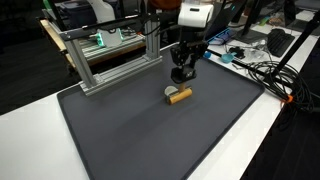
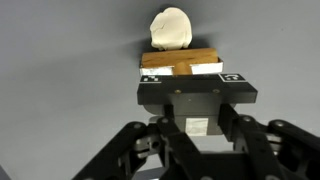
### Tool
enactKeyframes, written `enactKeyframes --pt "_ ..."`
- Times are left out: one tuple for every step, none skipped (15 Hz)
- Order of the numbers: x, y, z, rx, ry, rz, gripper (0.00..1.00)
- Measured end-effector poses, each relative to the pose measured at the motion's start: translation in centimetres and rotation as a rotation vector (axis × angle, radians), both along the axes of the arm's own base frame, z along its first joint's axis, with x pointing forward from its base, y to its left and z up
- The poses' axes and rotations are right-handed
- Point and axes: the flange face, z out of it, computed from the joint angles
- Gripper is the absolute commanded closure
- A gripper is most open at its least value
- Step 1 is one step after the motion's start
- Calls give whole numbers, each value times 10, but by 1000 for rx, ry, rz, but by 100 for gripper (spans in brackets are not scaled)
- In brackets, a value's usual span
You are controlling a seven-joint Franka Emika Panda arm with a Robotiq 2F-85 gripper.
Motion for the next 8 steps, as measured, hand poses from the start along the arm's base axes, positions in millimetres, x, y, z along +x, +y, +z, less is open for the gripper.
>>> enactKeyframes --pt "1 0 0 0 -5 -7 79" --pt "2 -1 1 1 -19 -16 79" --pt "4 -4 3 0 -41 -24 79" --pt "6 -6 7 -3 -55 -27 79" --pt "6 -9 12 -8 -53 -17 79" --pt "4 -11 18 -15 -36 6 79" --pt "-1 -12 25 -21 -11 35 79" --pt "-5 -12 33 -21 14 64 79"
